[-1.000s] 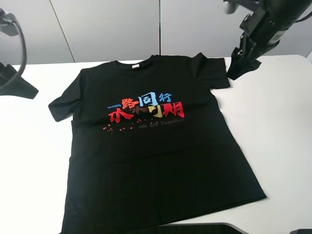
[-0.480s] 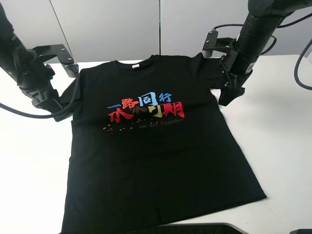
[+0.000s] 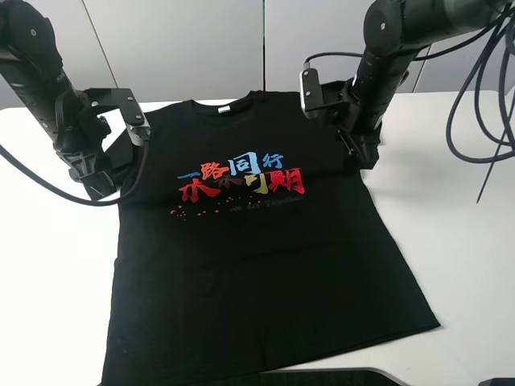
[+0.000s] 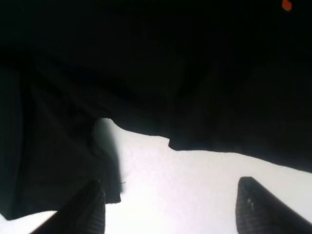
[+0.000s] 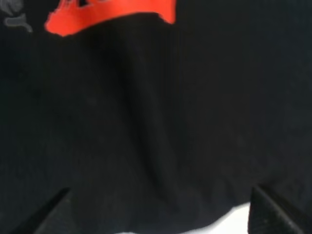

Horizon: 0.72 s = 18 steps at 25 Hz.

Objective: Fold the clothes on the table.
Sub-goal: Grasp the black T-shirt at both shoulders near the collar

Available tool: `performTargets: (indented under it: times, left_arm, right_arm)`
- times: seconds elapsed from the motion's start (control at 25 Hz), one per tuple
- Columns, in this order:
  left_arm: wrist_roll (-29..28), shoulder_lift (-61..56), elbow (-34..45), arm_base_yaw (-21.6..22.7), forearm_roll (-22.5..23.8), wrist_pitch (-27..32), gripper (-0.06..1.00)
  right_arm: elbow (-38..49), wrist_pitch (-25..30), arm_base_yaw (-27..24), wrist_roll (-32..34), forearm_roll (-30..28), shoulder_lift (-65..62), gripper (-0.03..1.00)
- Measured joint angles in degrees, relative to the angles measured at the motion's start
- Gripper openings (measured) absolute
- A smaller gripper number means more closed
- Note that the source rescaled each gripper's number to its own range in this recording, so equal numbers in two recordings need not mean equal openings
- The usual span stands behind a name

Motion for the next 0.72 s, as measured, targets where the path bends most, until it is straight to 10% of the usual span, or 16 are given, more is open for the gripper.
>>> performTargets:
  times: [0.72]
  left_arm:
    - [1.0, 6.9, 0.0, -1.7, 0.3, -4.7, 0.75]
  right_arm:
    - [0.0, -4.1, 1.1, 4.4, -6.7, 4.8, 0.64]
